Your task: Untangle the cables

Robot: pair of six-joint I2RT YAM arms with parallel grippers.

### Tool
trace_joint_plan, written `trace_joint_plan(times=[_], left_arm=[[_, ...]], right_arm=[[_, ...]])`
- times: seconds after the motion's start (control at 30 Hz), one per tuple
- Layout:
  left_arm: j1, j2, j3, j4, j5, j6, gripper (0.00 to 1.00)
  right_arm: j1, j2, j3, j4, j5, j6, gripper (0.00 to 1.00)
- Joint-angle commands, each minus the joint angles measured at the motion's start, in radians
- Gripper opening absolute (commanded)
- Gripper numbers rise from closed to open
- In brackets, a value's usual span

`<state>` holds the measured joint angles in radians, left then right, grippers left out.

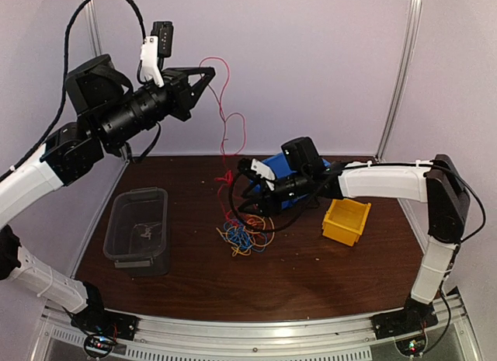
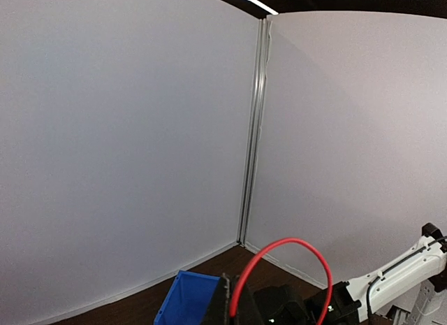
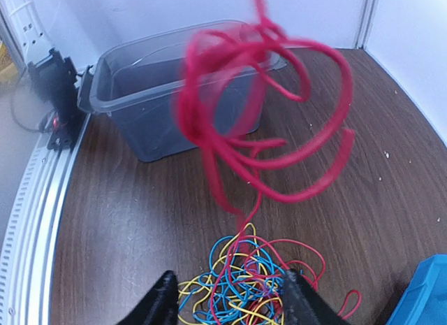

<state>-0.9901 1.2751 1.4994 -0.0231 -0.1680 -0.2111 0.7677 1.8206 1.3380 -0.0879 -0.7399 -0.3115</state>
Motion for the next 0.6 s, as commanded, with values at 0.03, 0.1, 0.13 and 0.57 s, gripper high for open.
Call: trace_joint_plan(times=[0.03, 0.1, 0.13, 0.57], left_arm=[[-0.002, -0.017, 0.048, 0.035, -0.007, -0.006, 0.0], [-0.002, -0.013, 0.061, 0.03, -0.009, -0.004, 0.0], [-0.002, -0.011, 0.067, 0.028, -0.013, -0.003, 0.0], [-0.002, 0.01, 0.325, -0.082, -0.104, 0.154, 0.0]], right_arm=[[-0.001, 0.025, -0.015, 0.12, 0.096, 0.067, 0.29], [-0.001, 0.024, -0.027, 0.128, 0.106, 0.071, 0.11], [-0.001, 0.02, -0.035, 0.131, 0.11, 0.071, 0.03], [-0.061, -0.019, -0.226, 0.108, 0.1, 0.045, 0.0]])
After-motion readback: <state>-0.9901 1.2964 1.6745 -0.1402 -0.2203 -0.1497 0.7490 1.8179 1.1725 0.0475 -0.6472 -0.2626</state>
